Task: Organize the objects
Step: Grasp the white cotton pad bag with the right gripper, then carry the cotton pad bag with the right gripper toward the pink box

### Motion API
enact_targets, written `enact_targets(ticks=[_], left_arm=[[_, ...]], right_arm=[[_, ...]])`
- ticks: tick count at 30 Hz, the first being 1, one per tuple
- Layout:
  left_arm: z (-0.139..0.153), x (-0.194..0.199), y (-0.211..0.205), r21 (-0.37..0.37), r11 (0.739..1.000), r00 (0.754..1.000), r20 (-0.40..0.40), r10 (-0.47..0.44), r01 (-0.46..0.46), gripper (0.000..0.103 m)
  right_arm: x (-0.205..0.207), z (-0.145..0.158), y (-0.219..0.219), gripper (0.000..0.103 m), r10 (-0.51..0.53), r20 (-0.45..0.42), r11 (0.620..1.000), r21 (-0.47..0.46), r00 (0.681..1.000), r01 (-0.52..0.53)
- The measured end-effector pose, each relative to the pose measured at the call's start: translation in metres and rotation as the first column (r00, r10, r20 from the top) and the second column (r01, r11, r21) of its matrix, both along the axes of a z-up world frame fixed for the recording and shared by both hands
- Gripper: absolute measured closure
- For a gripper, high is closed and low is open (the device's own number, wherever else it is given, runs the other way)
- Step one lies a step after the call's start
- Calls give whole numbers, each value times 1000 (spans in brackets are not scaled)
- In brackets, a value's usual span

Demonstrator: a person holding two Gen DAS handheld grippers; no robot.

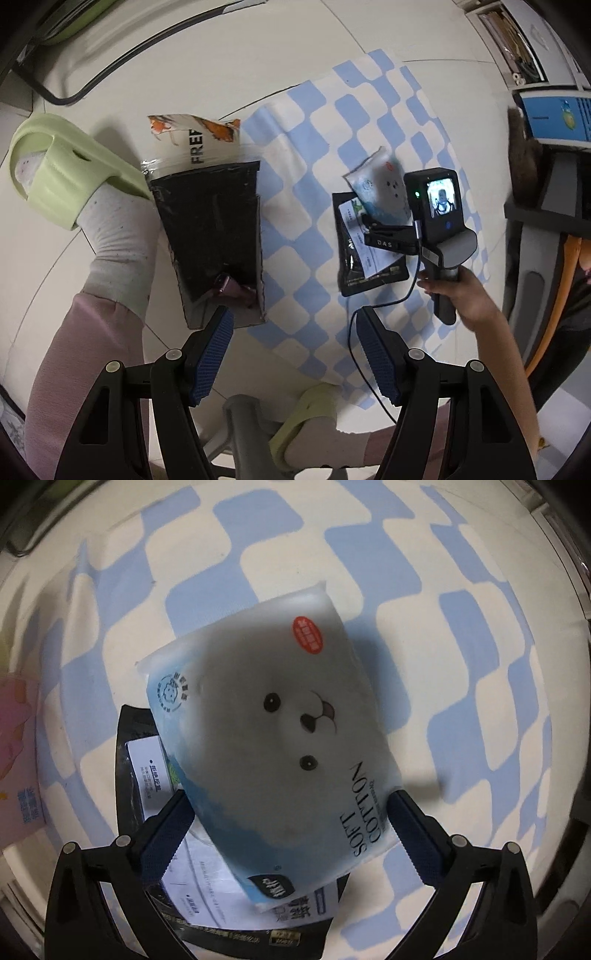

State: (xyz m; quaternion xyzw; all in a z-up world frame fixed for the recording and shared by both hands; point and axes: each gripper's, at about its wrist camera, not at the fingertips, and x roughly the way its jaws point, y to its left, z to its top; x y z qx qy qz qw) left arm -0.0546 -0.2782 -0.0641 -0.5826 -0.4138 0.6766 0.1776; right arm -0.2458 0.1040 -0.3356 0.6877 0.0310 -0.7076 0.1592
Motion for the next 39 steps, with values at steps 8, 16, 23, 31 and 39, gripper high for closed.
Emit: enact_targets(ticks=[8,16,23,31,39], left_arm=[[0,-2,-1,-43,998,999,23,48,-47,35],[-3,5,0,-3,991,990,44,136,-136,35],[-11,16,5,153,968,980,24,196,-198,35],[-20,23,10,380,901,972,-20,236,-211,35],[-22,33,14,335,917,957,-113,267,-216,80]], right_arm=[[3,-2,25,22,-168,108,984,-39,980,173],[47,45,51,55,-233,45,962,-133,971,237],[115,112,72,56,-435,4,809,-438,901,392],[132,196,-35,56,-497,-3,662,-648,868,377],[136,225,-60,53,-444,-209,719,-663,871,207]])
